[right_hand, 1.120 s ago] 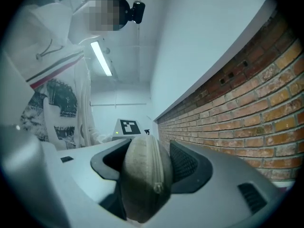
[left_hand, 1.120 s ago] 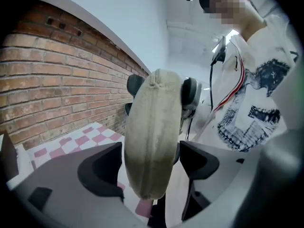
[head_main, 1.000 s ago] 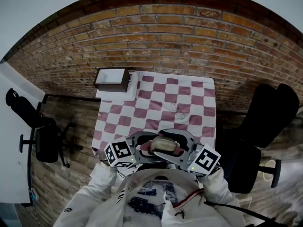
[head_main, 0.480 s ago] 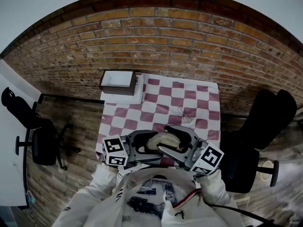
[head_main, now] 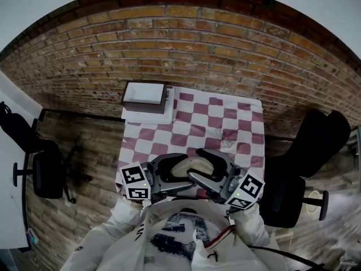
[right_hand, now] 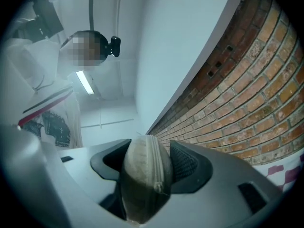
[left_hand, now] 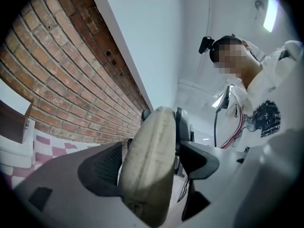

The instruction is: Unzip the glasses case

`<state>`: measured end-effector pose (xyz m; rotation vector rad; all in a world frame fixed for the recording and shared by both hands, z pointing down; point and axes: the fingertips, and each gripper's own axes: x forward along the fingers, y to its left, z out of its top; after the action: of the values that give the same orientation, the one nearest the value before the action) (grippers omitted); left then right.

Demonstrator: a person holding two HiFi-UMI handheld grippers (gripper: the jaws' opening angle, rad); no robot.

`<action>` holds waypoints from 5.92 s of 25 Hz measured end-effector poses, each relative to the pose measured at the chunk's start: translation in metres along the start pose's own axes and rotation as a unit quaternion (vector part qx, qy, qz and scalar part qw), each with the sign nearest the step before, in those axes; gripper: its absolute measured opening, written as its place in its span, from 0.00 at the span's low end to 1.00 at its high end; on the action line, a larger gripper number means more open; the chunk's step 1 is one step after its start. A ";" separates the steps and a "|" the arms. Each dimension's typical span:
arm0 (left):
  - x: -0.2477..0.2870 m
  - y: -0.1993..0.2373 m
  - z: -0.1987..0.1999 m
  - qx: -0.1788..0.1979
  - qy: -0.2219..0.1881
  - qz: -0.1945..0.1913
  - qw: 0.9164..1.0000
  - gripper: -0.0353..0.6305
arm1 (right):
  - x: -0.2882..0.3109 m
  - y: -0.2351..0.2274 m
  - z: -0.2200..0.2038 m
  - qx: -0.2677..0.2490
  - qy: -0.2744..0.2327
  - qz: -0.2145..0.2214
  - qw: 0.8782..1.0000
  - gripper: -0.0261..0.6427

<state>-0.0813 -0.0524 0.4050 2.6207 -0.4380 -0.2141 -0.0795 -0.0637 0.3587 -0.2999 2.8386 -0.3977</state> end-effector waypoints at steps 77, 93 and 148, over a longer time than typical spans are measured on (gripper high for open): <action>0.077 -0.024 0.030 0.182 0.118 0.106 0.970 0.48 | -0.140 -0.054 -0.006 -0.049 0.018 -0.227 0.972 0.42; 0.124 -0.042 0.010 0.184 0.132 0.105 0.968 0.48 | -0.178 -0.063 0.003 -0.055 0.016 -0.212 0.976 0.22; 0.135 -0.025 -0.030 0.212 0.224 0.157 0.938 0.47 | -0.199 -0.094 0.031 -0.197 0.020 -0.388 0.900 0.06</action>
<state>0.0590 -0.0651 0.4098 2.8304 -0.7960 0.6374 0.1332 -0.1123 0.4027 -1.5307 2.6891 0.0511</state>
